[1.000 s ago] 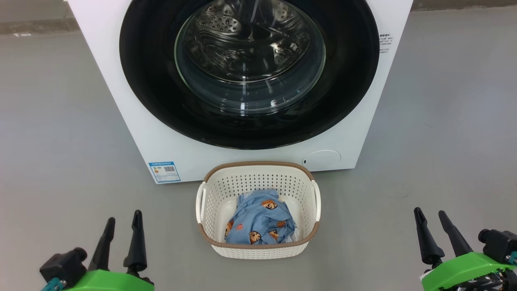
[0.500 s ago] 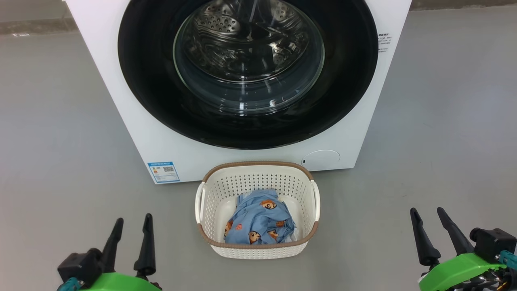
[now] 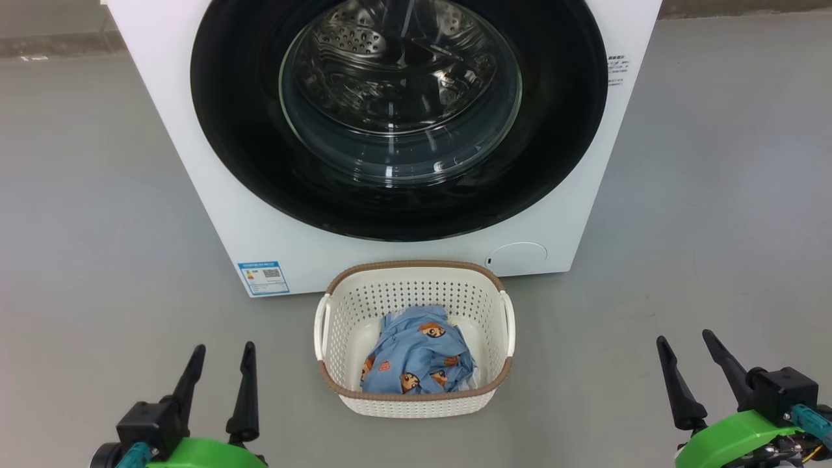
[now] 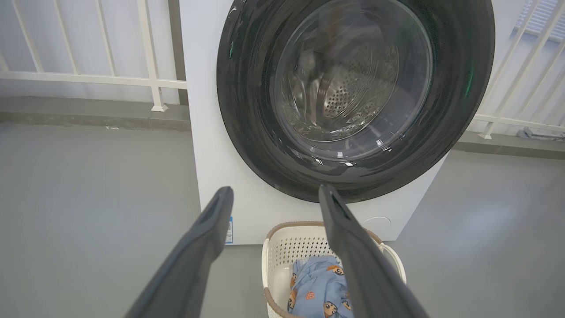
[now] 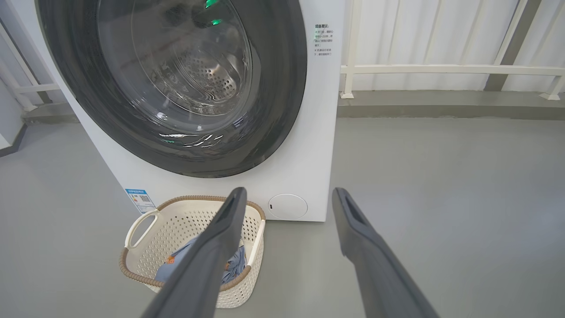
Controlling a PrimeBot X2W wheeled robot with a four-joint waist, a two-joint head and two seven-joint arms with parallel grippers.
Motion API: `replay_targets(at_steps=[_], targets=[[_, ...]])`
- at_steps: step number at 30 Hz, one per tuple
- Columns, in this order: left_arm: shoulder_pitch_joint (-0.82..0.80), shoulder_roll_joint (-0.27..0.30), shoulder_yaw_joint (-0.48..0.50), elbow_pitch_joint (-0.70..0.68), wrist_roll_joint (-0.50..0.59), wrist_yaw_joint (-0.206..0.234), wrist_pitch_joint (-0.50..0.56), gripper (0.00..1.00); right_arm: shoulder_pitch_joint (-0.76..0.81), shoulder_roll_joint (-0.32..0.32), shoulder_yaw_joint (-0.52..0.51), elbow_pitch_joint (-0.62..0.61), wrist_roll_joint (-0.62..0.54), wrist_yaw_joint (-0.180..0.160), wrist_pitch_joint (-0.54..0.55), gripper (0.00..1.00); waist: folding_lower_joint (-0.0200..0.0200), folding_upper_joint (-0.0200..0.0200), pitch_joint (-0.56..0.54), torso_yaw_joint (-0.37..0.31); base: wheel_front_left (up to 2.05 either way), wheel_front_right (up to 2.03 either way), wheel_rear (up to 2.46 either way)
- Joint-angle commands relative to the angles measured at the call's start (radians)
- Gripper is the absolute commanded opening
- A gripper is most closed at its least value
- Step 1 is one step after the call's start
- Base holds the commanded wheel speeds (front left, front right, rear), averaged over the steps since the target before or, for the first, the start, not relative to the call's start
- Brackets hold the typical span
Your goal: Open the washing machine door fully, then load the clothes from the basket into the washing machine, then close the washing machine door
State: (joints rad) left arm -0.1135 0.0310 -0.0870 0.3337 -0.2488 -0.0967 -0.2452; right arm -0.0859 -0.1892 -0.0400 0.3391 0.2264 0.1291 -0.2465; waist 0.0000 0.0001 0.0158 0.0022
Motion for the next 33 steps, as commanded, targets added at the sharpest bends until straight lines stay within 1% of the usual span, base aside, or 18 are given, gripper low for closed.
replay_targets(at_steps=[1, 12, 19, 33], targets=[[-0.049, 0.019, 0.027, -0.011, 0.026, 0.008, -0.017, 1.00, -0.042, -0.020, 0.025, -0.021, -0.024, 0.002, -0.015, 1.00, 0.0000, -0.0001, 0.000, 0.000, 0.00, 0.00, 0.00], [-0.052, 0.019, 0.023, -0.005, 0.013, 0.010, -0.017, 1.00, -0.043, -0.016, 0.019, -0.023, -0.010, 0.002, -0.015, 1.00, 0.0000, -0.0001, 0.002, 0.001, 0.00, 0.00, 0.00], [-0.052, 0.019, 0.024, 0.008, 0.012, 0.019, -0.017, 1.00, -0.042, -0.014, 0.013, -0.023, -0.008, 0.002, -0.015, 1.00, 0.0000, -0.0001, 0.002, 0.001, 0.00, 0.00, 0.00], [-0.061, 0.019, 0.013, 0.040, 0.030, 0.025, -0.017, 1.00, -0.041, -0.015, 0.012, -0.029, 0.003, 0.002, -0.015, 1.00, 0.0000, -0.0001, 0.002, 0.000, 0.00, 0.00, 0.00]])
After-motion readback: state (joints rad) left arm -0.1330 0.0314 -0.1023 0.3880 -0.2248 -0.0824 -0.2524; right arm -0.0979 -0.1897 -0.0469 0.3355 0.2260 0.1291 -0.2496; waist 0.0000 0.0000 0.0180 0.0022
